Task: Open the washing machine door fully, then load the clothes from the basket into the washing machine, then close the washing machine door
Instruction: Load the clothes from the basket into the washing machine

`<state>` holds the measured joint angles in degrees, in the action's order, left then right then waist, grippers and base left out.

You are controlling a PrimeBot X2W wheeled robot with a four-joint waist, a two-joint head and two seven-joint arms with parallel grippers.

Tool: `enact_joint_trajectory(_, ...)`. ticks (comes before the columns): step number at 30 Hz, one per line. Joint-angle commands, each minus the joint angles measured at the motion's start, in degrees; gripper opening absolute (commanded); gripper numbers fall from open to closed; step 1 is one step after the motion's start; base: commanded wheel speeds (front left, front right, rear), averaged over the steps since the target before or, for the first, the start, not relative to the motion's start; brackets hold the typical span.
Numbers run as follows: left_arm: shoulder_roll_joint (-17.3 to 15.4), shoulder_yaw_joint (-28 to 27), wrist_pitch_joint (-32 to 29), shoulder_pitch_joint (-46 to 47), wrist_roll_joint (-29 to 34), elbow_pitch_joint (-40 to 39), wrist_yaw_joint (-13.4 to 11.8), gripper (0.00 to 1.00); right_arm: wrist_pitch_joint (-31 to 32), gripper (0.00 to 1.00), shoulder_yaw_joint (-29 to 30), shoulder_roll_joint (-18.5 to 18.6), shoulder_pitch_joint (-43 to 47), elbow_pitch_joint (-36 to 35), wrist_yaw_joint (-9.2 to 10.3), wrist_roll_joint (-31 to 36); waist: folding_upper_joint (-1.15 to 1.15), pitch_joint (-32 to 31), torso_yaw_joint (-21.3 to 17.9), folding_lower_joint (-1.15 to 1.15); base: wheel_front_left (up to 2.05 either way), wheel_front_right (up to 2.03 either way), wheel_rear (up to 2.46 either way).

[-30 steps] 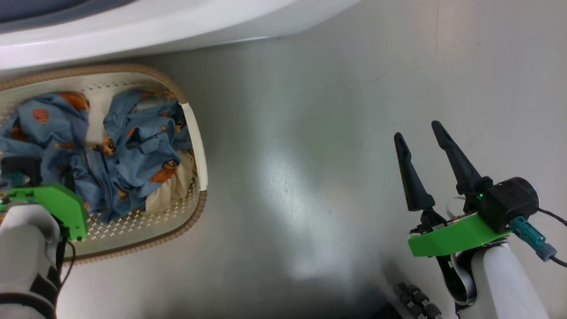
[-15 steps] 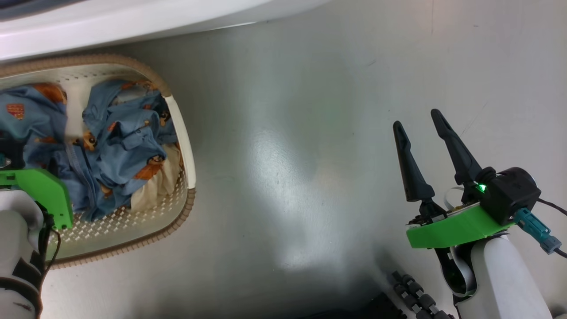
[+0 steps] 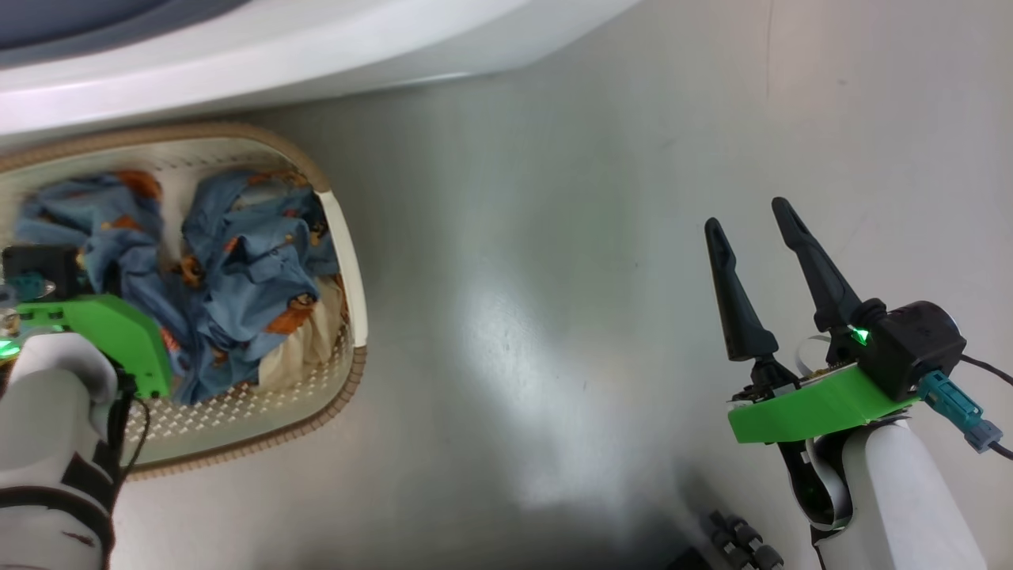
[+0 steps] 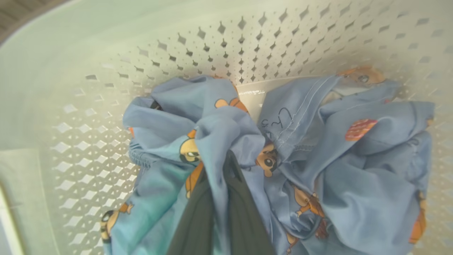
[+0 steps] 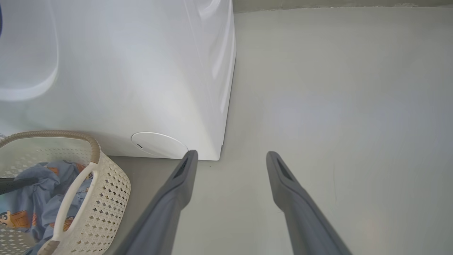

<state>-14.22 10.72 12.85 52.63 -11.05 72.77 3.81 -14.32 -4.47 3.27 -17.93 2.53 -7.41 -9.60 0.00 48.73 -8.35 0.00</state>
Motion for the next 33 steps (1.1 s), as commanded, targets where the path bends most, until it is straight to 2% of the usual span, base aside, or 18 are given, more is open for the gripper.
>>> enact_joint_trajectory(1,-1.9,-1.1,1.3,-2.9,-0.8,-1.0,0.2,0.0,-0.7,1.0,-0.6,-0.4,0.9,-0.7,-0.08,0.8,0.0,-2.4,1.3,0.0,0.0,0.0,0.0)
enact_joint_trajectory(7,-0.8,-1.8,2.1,-5.6,-2.0,-4.4,0.6,0.0,-0.7,1.0,-0.5,-0.4,1.4,0.0,-0.08,1.3,0.0,-6.0,2.3,0.0,0.0,0.0,0.0)
enact_joint_trajectory(24,3.3,-8.0,2.1,-27.4,-3.2,-36.5,-2.7,0.0,-0.7,1.0,-0.4,-0.3,5.2,2.3,-0.08,2.3,0.0,-20.7,5.2,0.0,0.0,0.0,0.0)
enact_joint_trajectory(33,5.6,-10.4,2.1,-35.4,-2.5,-49.4,-3.4,0.0,-0.7,1.0,-0.7,-0.1,7.8,3.5,-0.08,2.2,0.0,-28.5,5.9,0.0,0.0,0.0,0.0)
